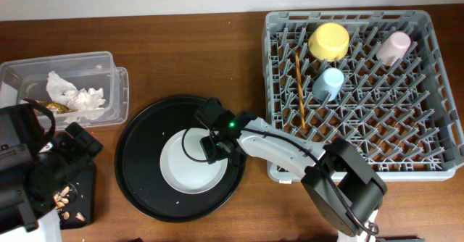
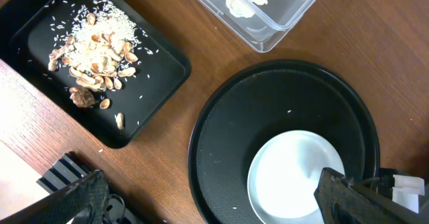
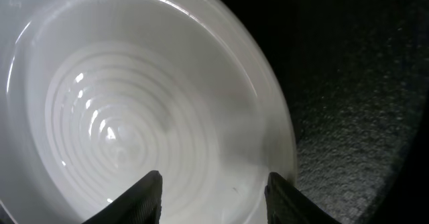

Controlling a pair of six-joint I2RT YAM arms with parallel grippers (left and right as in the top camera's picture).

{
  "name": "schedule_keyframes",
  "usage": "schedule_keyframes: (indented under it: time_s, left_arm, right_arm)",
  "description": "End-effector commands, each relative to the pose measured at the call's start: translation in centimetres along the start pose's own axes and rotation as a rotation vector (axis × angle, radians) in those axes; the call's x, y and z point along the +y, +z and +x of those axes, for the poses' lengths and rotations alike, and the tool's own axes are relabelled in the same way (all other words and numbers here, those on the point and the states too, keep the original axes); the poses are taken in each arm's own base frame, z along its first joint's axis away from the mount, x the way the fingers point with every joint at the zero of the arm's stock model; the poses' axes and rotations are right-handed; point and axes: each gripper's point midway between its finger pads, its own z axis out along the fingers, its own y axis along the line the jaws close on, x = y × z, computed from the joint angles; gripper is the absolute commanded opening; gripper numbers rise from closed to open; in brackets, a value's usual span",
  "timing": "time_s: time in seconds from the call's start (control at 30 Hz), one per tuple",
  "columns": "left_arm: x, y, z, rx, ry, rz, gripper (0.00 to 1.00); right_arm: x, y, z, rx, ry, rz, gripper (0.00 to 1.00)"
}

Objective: Sort waste into correct bins and load items into the dishwasher rack
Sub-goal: 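Reach the right gripper to the white plate and grasp its rim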

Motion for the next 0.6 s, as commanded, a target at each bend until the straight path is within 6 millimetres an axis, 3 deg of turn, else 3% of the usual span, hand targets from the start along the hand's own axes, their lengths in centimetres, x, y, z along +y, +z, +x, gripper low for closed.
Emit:
schedule_keyframes:
  time_s: [0.0, 0.07, 0.13, 0.23, 0.3, 0.33, 0.37, 0.43, 0.57]
  left_arm:
    - [0.0, -0.3, -0.2, -0.010, -0.016, 0.009, 0.99]
    - [0.0, -0.3, -0.2, -0.010, -0.016, 0.009, 0.99]
    - [0.0, -0.3, -0.2, -0.010, -0.016, 0.009, 0.99]
    - [0.0, -0.3, -0.2, -0.010, -0.016, 0.009, 0.99]
    - [0.0, -0.3, -0.2, -0.010, -0.016, 0.009, 0.99]
    - [0.0, -0.3, -0.2, -0.010, -0.016, 0.009, 0.99]
    - [0.0, -0.3, -0.2, -0.010, -0.016, 0.009, 0.99]
    - [0.0, -0.3, -0.2, -0.010, -0.016, 0.009, 0.99]
    - [0.0, -0.3, -0.2, -0.010, -0.016, 0.009, 0.99]
  right_arm:
    - [-0.8, 0.7, 0.3, 0.006, 0.014, 0.035, 0.52]
    - [1.0, 0.2, 0.5, 0.033, 0.013, -0.065, 0.52]
    - [3.1, -1.7, -0.6, 0.025, -0.005, -0.172, 0.53]
    - [3.7, -4.5, -2.3, -0.033, -0.045, -0.201, 0.57]
    - [1.8, -5.6, -3.8, -0.094, -0.046, -0.132, 0.58]
    - [-0.5, -5.6, -3.9, -0.096, -0.015, -0.046, 0.58]
    - [-2.5, -5.3, -3.6, -0.081, 0.009, 0.029, 0.58]
    - [-4.6, -4.5, -3.0, -0.049, 0.036, 0.096, 0.58]
    - [-4.1, -2.4, -1.3, 0.011, 0.020, 0.090, 0.57]
